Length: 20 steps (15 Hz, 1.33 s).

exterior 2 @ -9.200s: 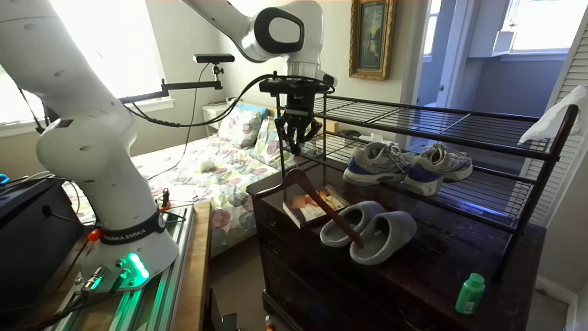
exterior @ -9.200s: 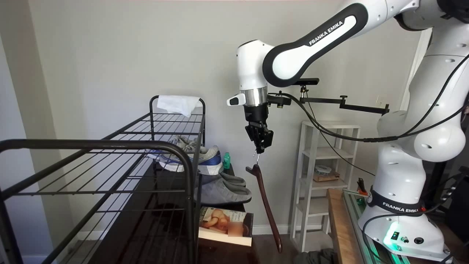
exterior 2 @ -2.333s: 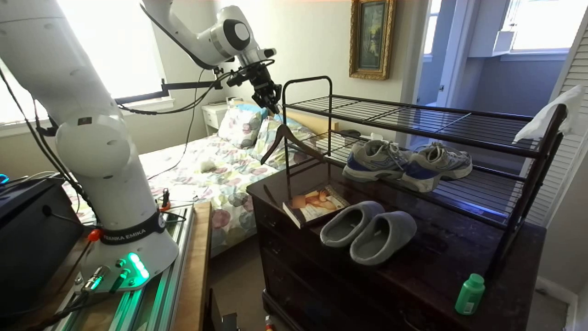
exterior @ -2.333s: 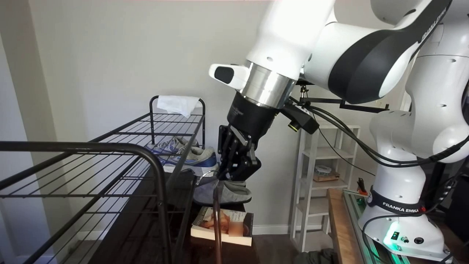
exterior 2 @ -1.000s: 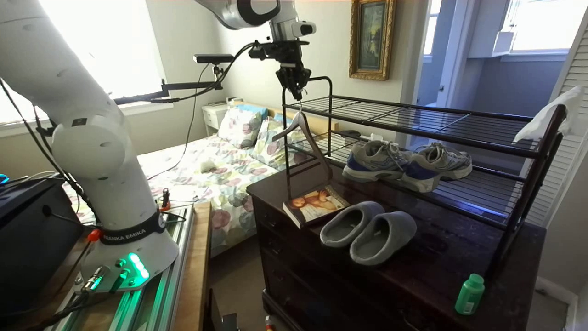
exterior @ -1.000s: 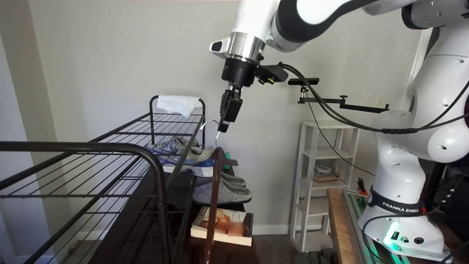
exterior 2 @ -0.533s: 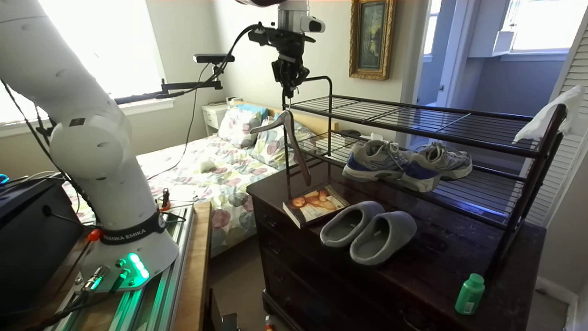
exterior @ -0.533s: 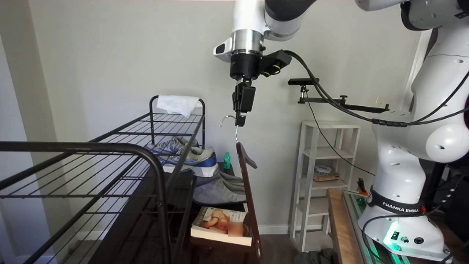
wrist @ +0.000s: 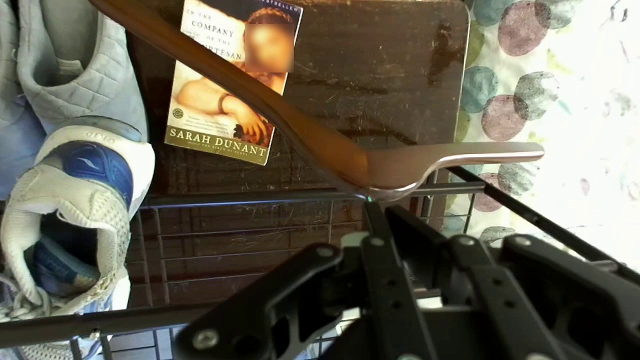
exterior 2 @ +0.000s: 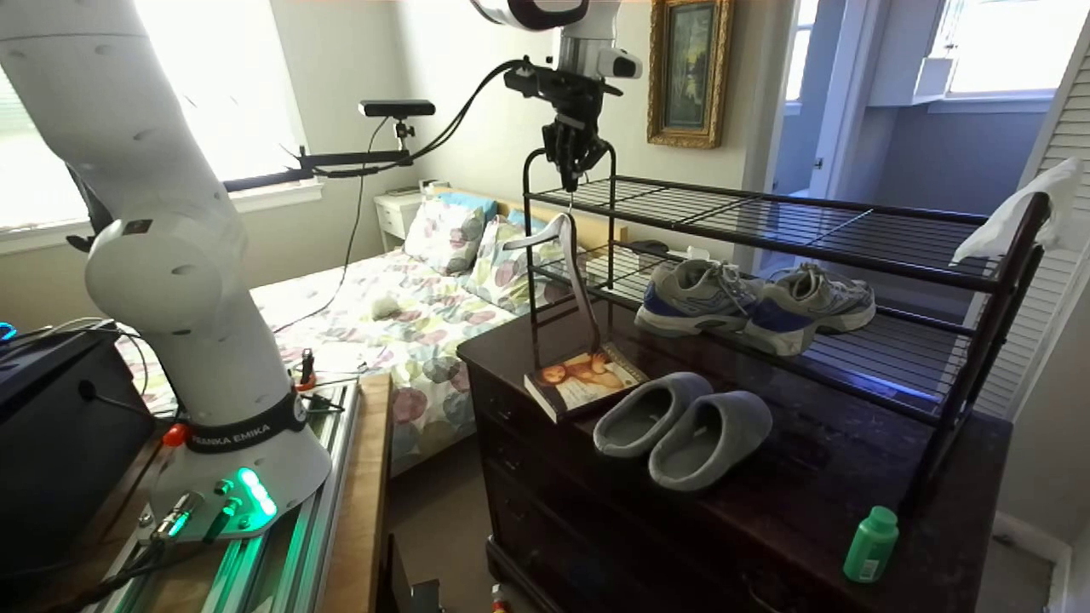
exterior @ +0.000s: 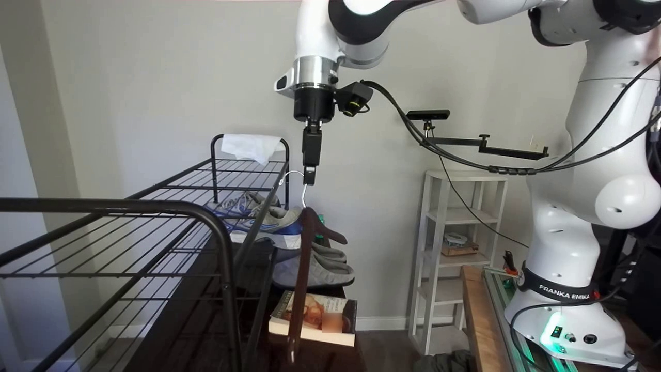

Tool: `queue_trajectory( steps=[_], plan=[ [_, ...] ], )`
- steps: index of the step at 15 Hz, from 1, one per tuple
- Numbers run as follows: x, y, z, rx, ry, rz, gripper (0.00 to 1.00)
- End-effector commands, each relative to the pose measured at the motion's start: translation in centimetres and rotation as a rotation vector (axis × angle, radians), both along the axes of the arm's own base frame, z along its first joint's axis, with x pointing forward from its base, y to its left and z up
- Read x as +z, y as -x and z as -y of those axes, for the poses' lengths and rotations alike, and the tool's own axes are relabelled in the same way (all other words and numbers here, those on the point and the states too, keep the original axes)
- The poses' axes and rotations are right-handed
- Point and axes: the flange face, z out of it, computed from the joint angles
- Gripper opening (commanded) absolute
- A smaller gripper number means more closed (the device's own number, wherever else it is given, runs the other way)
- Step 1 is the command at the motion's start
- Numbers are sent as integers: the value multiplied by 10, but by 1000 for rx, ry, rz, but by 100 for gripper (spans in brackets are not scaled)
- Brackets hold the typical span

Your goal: Move the hanger to the left

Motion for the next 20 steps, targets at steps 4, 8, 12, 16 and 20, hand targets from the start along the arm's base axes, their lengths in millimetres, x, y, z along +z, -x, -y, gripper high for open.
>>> queue_trajectory(
  steps=[4,8,12,16,20],
  plan=[
    [-5,-50,-16,-60,-6,-42,2],
    [-6,-67,-18,-88,-14,-80,35],
    [-1,-76,-19,-109,-20,-88,50],
    [1,-69,-24,-78,-4,-104,75],
    [1,-29,-39,158,68,-138,99]
  ],
)
